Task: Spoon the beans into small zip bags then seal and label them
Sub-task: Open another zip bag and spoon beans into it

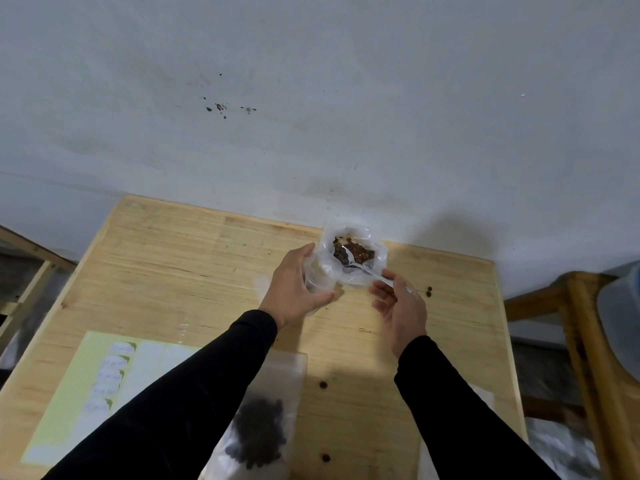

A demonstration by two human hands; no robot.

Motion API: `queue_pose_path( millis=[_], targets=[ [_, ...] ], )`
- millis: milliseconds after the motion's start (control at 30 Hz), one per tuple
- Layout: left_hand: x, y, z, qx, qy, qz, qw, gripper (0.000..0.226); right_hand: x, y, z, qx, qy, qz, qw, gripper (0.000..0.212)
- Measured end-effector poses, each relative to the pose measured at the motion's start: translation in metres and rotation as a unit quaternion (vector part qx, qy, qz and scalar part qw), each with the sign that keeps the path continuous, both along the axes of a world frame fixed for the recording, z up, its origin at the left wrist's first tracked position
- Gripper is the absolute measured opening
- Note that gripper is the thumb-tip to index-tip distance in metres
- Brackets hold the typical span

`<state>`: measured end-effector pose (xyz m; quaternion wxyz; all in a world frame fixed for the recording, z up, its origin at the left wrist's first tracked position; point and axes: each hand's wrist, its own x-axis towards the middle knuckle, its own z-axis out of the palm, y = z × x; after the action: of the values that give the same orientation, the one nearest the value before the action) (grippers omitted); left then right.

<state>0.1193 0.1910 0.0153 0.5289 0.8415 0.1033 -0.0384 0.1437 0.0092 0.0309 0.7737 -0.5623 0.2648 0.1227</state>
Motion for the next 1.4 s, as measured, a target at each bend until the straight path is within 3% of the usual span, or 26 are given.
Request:
queue_pose_path(
  millis=[433,633,800,1000,1400],
  targets=[
    [-0.003,0.001,0.008,0.004,-0.017,0.013,1.0,0.101,-0.002,-0.013,0.041,0.002,-0.07,0.005,0.998,0.027],
    [-0.007,-0.004,0.016,0.005,-0.038,0.009,0.999,0.1,-0.02,-0.01,0.065,-0.155,-0.201,0.129,0.959,0.027],
    [-0.01,-0.006,0.019,-0.004,-0.053,0.026,0.998,0.098,-0.031,-0.013,0.071,-0.168,-0.24,0.121,0.948,0.027],
    [-0.017,-0.009,0.02,-0.005,-0.063,0.027,0.998,0.099,-0.04,-0.033,0.056,-0.122,-0.164,-0.007,0.979,0.021],
    [-0.032,-0.011,0.011,0.016,-0.046,0.048,0.998,0.096,-0.029,-0.052,-0.026,-0.31,0.007,-0.071,0.948,0.028]
  ],
)
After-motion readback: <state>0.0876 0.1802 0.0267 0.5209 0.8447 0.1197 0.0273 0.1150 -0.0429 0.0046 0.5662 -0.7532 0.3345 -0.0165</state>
